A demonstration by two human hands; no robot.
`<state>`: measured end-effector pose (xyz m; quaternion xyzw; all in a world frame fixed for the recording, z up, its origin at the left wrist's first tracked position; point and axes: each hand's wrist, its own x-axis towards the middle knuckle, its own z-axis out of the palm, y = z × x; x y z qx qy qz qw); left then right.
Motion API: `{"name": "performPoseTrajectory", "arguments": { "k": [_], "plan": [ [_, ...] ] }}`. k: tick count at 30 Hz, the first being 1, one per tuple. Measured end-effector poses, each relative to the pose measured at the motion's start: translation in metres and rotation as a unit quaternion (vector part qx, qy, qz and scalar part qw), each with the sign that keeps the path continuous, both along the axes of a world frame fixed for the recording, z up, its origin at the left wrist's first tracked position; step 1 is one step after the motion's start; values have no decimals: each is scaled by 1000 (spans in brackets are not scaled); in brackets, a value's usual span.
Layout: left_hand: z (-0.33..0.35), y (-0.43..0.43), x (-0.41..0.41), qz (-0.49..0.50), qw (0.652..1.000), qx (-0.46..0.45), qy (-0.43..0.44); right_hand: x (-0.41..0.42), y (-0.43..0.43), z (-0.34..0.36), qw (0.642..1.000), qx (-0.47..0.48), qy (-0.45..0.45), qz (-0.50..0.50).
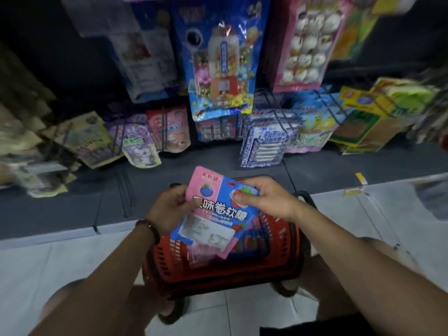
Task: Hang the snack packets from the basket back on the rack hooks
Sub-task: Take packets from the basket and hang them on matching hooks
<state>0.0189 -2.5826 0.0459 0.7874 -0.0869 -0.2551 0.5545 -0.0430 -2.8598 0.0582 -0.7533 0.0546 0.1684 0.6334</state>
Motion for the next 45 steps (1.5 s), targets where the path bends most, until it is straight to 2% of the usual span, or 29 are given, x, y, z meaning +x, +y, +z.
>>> {"name": "performPoseTrajectory", "arguments": {
  "k": [2, 4, 8, 13, 17, 19, 21, 25, 27, 31, 33, 36, 37, 40, 45],
  "plan": [
    [15, -3, -16, 73, 997, -33, -12, -14, -1, 17, 990, 91, -4, -104],
    [25, -4, -31, 119, 991, -63, 5, -32, 1, 28, 978, 147, 6, -146],
    [43, -12, -63, 169, 981, -90, 29, -64, 9, 28, 986, 117, 13, -121],
    [60, -20, -85, 171, 979, -98, 48, -82, 16, 31, 984, 76, -25, -160],
    [71, -29, -94, 217, 973, -78, 8, -86, 22, 43, 976, 75, -99, -177],
    [69, -34, -104, 252, 965, -23, -75, -87, 26, 51, 971, 60, -127, -192],
    [59, -40, -117, 210, 966, 48, -144, -87, 31, 60, 967, 43, -143, -207],
    [59, -69, -144, 90, 985, 34, -142, -83, 49, 66, 964, 18, -154, -216],
    [60, -73, -140, 104, 984, 7, -145, -81, 58, 65, 968, 2, -160, -193],
    [67, -63, -124, 195, 974, -24, -117, -84, 60, 74, 981, -25, -153, -115],
    [71, -55, -119, 208, 972, -45, -96, -80, 49, 75, 971, -52, -163, -168],
    [72, -41, -109, 186, 980, -46, -53, -72, 29, 77, 934, -99, -143, -312],
    [72, -37, -104, 171, 983, -54, -39, -70, 24, 78, 934, -97, -127, -321],
    [73, -30, -95, 132, 988, -76, -38, -61, 15, 76, 952, -8, -110, -286],
    [77, -33, -81, 118, 987, -99, -45, -47, 7, 64, 956, -7, -133, -260]
  ]
}}
